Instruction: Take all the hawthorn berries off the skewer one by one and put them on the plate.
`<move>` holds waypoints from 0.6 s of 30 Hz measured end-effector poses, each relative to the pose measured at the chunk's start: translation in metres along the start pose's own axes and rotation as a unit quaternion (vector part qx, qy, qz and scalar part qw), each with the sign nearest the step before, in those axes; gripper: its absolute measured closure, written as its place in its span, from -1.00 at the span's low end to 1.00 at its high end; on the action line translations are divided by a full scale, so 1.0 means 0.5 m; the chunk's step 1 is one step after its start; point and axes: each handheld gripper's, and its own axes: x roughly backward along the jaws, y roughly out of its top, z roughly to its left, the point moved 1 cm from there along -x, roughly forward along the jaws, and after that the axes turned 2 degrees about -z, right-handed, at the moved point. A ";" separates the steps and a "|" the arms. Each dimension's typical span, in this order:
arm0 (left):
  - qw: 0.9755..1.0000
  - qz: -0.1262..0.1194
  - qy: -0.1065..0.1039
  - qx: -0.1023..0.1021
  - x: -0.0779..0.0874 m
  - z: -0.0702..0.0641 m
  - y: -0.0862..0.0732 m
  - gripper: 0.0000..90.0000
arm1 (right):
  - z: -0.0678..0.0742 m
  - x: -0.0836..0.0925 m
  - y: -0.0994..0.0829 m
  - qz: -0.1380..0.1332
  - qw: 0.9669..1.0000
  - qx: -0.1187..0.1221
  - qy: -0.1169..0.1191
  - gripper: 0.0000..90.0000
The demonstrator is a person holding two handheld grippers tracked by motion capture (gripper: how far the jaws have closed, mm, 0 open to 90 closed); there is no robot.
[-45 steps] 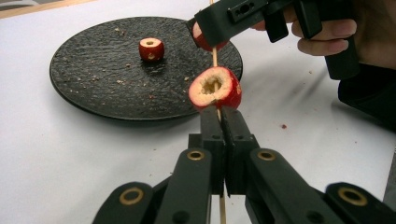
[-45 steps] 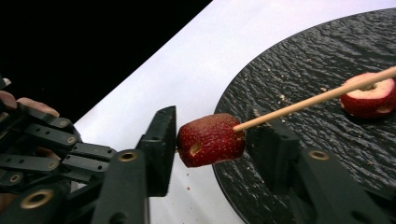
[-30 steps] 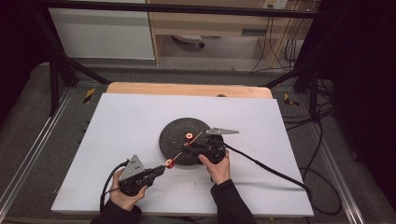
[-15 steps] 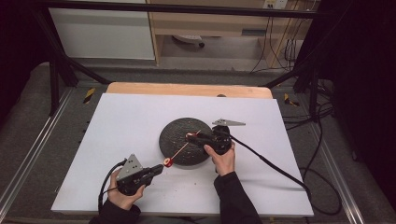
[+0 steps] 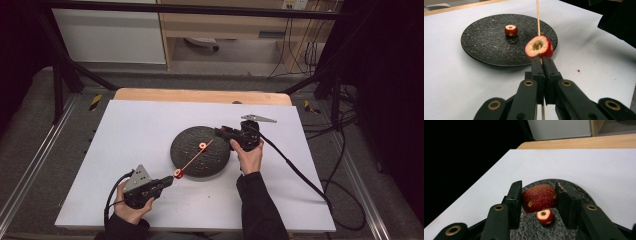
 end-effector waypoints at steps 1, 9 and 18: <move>1.000 0.001 0.001 0.000 0.001 0.001 0.000 0.96 | -0.005 0.000 0.002 0.000 1.000 0.000 -0.005 0.32; 1.000 -0.004 0.006 0.007 0.005 0.008 0.000 0.96 | -0.038 -0.002 -0.019 0.011 1.000 -0.012 -0.023 0.32; 1.000 -0.002 0.009 0.008 0.005 0.011 0.000 0.96 | -0.029 -0.046 -0.088 0.055 0.998 -0.005 -0.010 0.32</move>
